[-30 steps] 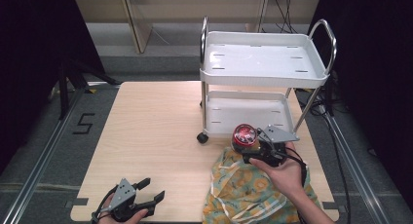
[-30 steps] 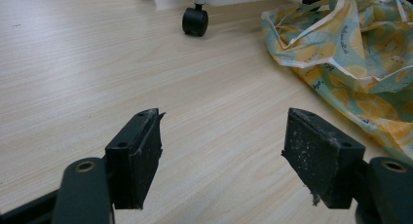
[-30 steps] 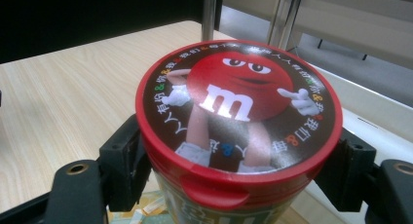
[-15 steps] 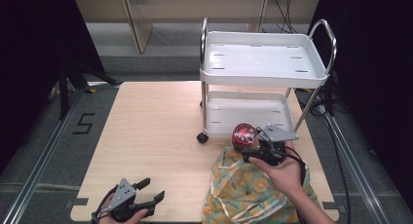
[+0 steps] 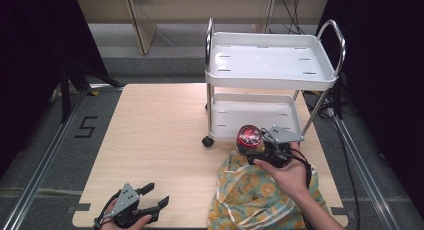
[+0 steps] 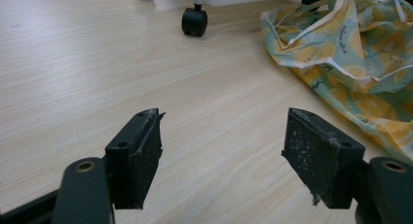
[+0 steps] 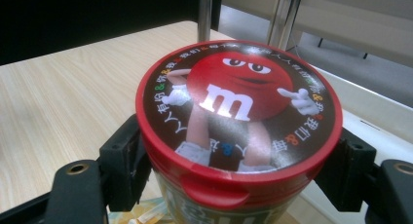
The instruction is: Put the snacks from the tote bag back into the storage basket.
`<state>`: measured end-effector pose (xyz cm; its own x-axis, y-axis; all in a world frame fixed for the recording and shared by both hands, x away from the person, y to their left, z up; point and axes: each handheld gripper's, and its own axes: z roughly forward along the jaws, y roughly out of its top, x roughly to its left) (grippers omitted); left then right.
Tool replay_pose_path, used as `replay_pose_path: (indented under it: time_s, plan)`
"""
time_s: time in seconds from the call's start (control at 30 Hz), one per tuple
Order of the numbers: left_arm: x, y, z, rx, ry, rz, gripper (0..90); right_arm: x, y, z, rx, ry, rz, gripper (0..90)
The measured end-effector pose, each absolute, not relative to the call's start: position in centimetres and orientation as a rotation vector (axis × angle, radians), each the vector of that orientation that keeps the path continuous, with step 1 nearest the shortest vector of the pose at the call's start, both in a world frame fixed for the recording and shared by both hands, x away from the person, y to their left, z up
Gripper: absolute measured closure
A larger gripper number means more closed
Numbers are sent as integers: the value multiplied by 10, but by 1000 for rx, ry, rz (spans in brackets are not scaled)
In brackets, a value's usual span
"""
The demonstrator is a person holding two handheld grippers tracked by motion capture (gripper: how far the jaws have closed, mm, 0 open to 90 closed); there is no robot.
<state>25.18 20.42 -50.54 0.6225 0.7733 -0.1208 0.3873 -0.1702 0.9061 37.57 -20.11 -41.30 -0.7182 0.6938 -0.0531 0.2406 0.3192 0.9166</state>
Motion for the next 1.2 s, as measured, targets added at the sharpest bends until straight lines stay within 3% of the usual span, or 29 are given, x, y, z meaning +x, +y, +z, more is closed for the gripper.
replay_pose_path:
  time_s: [1.2]
  plan:
    - [252, 204, -506, 1778, 942, 451, 292, 390, -192, -407, 815, 2147, 1365, 264]
